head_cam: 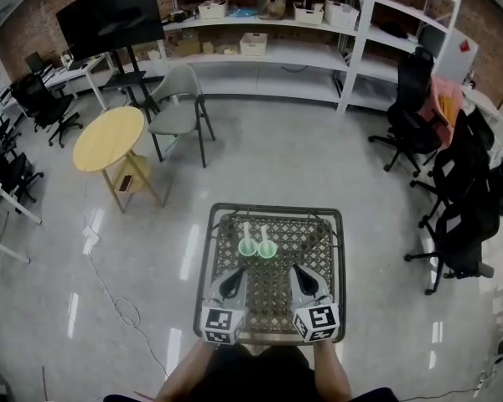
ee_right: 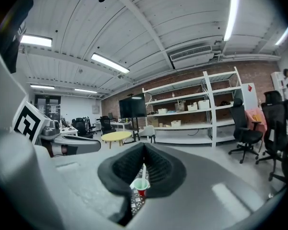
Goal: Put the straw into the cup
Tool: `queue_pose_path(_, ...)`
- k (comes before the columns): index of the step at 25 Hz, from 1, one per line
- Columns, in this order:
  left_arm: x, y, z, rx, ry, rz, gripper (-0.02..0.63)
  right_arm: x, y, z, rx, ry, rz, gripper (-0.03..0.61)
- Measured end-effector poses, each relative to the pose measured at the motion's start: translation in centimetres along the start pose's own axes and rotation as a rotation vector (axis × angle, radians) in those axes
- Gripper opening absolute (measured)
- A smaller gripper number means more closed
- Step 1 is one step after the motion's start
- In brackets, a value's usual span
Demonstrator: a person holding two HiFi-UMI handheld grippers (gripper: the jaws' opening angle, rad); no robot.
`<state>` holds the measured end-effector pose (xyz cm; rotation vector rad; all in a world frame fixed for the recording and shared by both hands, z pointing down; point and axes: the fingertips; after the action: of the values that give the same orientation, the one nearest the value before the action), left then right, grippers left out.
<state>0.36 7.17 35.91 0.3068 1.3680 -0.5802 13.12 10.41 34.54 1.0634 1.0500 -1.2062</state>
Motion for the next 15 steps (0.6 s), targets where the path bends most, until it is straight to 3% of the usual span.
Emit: queue_pose_path(15, -0.08, 0.54, -0.16, 0.003, 0.005, 0.015, 0.006, -0.58, -0.19, -0.45, 0.013, -0.007, -0.005, 0.003)
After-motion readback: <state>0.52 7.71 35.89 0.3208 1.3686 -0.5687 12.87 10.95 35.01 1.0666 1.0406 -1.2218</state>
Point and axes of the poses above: the fingertips, and each gripper's own axes: z forward along the fingers, y to its right, x out of its top, and after that the axes turned 14 degrees about -x, right-handed
